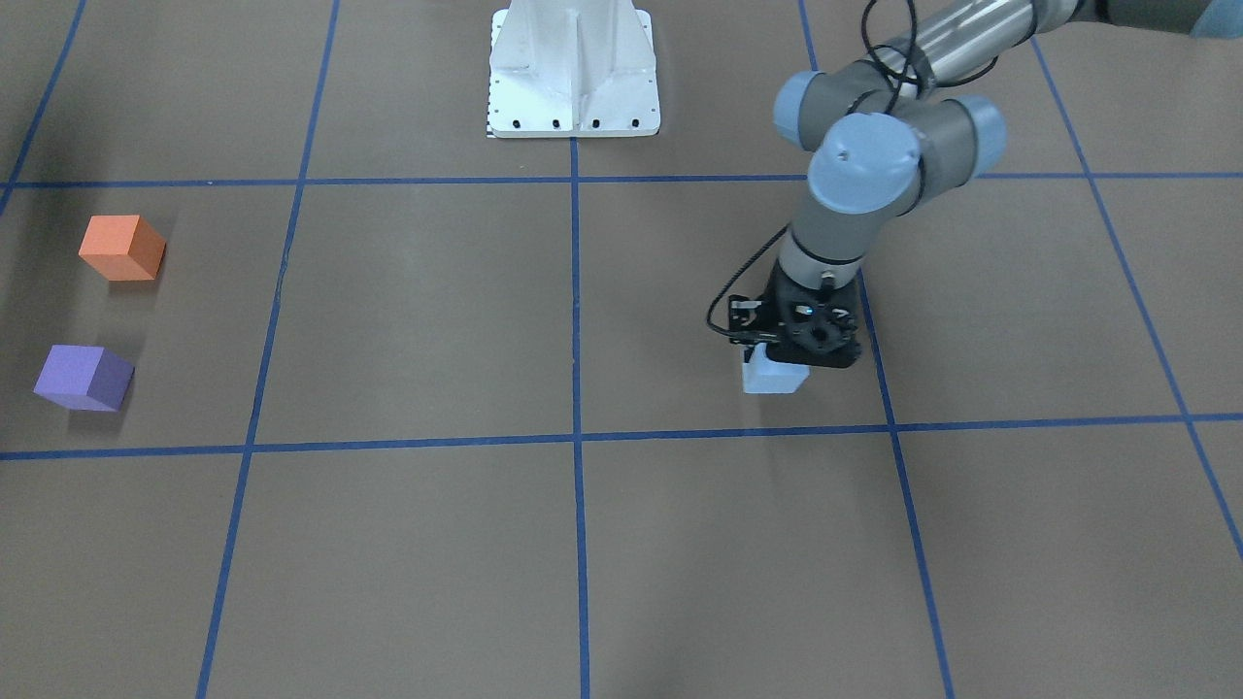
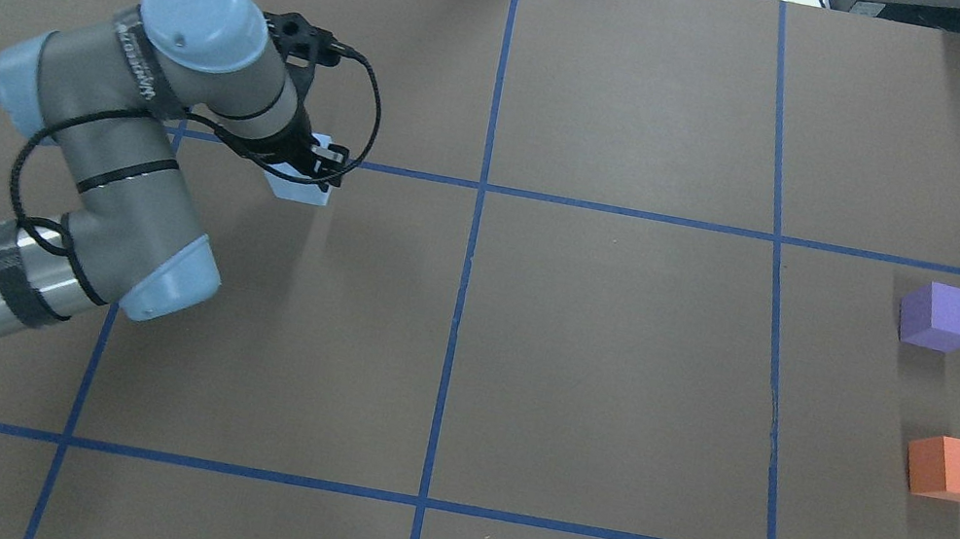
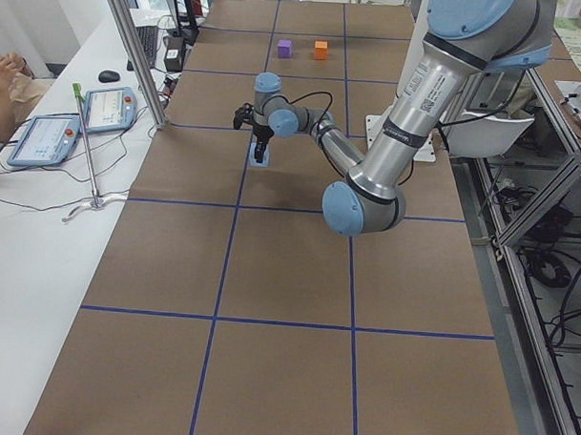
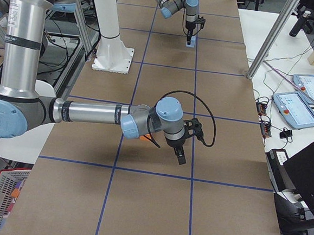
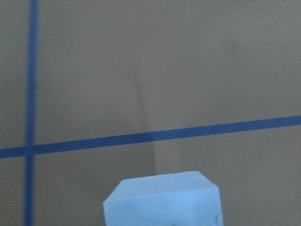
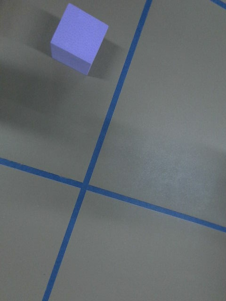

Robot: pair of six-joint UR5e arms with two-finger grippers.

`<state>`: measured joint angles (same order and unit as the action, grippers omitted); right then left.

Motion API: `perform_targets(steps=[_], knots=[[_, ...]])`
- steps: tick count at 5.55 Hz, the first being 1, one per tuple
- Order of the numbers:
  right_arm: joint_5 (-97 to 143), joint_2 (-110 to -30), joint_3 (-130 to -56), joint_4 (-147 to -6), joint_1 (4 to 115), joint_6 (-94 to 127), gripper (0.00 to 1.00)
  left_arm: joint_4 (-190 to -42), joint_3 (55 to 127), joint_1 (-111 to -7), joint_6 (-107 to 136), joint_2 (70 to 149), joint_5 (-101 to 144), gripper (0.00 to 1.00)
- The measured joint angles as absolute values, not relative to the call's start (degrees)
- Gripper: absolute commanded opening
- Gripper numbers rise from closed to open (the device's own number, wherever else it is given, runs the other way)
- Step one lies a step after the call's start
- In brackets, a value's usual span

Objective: Place blue block between orange and purple blocks
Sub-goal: 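Carry the light blue cube with the left gripper toward the table center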

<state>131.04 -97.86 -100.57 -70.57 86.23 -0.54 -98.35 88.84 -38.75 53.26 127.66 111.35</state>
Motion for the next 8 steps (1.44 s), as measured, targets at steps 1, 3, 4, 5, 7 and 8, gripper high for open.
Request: perform_targets(steps=[1,3,4,5,7,8], knots=[[131.04,-97.9,-100.55,-70.58,86.22,-0.53,1.0,-98.21,84.36,-35.77,54.48,133.31,110.18,0.0],[131.07,-97.91,-100.55,-70.58,86.22,-0.5,1.0,-98.07,78.5,-31.59,59.43,140.21,105.12,0.19],[131.12,-97.91,-100.55,-70.58,86.22,-0.46,1.0,-97.79,77.85,-30.25,60.18,141.0,103.96,0.44],[131.13,-97.91,-100.55,-70.58,86.22,-0.42,1.0,-97.35,77.66,-28.95,61.69,141.19,102.8,0.72],[131.13,-97.91,-100.55,-70.58,86.22,-0.43,1.0,-97.11,77.75,-27.78,65.0,141.41,101.49,1.0],[131.13,-97.86,-100.62,-70.55,86.22,-0.41,1.0,-96.95,78.45,-28.14,64.93,141.42,101.49,1.0]])
